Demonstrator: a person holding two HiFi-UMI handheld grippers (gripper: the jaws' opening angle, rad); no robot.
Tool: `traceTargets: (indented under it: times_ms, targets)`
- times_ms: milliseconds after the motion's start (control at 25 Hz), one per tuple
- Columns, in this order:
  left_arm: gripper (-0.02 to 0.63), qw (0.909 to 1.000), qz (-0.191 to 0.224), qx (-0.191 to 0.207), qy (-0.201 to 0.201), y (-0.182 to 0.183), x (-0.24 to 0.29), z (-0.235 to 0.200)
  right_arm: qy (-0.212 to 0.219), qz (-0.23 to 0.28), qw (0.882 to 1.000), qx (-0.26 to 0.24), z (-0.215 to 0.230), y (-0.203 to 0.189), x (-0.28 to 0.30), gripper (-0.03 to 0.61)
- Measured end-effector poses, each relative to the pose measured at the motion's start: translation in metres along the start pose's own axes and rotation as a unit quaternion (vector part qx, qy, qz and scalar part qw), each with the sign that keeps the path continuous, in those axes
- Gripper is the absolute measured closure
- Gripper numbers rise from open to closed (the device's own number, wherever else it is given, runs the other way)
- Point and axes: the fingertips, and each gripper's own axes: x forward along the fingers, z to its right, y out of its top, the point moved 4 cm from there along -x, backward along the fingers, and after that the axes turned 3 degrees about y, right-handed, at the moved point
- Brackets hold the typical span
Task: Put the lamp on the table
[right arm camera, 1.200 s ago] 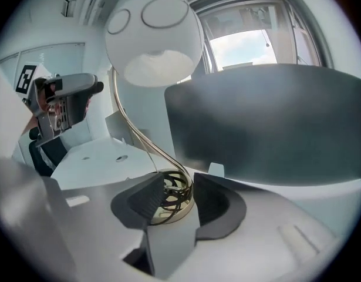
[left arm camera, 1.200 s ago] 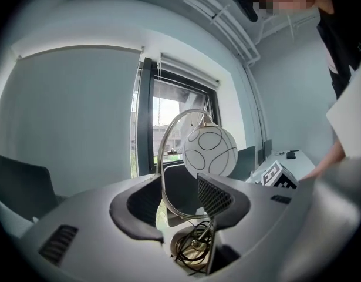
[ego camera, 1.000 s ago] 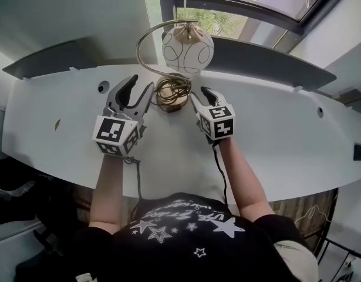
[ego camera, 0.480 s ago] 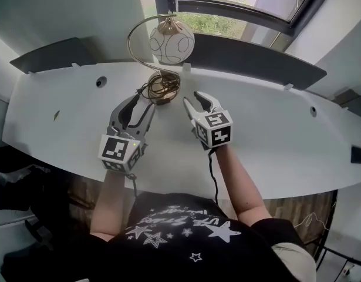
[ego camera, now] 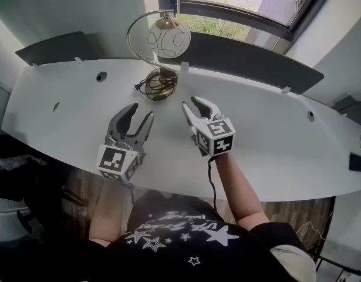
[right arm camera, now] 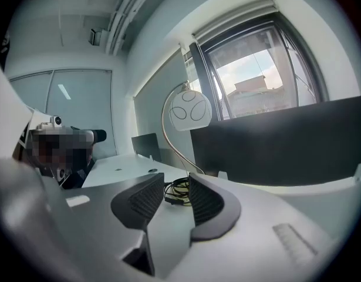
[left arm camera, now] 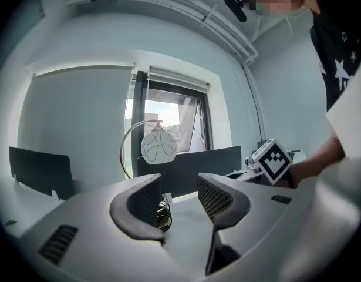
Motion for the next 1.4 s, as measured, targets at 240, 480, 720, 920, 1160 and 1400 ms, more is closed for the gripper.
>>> traceTargets:
  times_ms: [240, 480, 720, 920, 1160, 1400]
  targets:
    - [0.437, 0.9991, -0.014, -0.005, -0.041, -0.008, -0.012, 0.022, -0.014, -0.008, 1.0, -0.006, -0.011, 0.0, -0.024, 0.462]
    - [0.437, 0.9979, -0.009, -0.007, -0.064, -0.005, -0.055, 0.036, -0.034, -0.018, 0.999, -0.01, -0.05, -0.009, -0.054, 0.489]
    - [0.437, 0.9973, 0.003, -0.015, -0.072, -0.006, -0.11, 0.045, -0.05, -0.023, 0.998, -0.02, -0.095, -0.025, -0.089, 0.514]
    - [0.437, 0.9965, 0.013, -0.017, -0.081, -0.005, -0.161, 0.063, -0.075, -0.007, 0.997, -0.02, -0.133, -0.034, -0.126, 0.547]
    - [0.437, 0.9952, 0.014, -0.019, -0.095, -0.016, -0.23, 0.085, -0.074, -0.009, 0.997, -0.018, -0.193, -0.059, -0.174, 0.577]
    - [0.437, 0.9923, 0.013, -0.029, -0.119, -0.029, -0.276, 0.107, -0.099, -0.008, 0.995, -0.015, -0.234, -0.082, -0.23, 0.577]
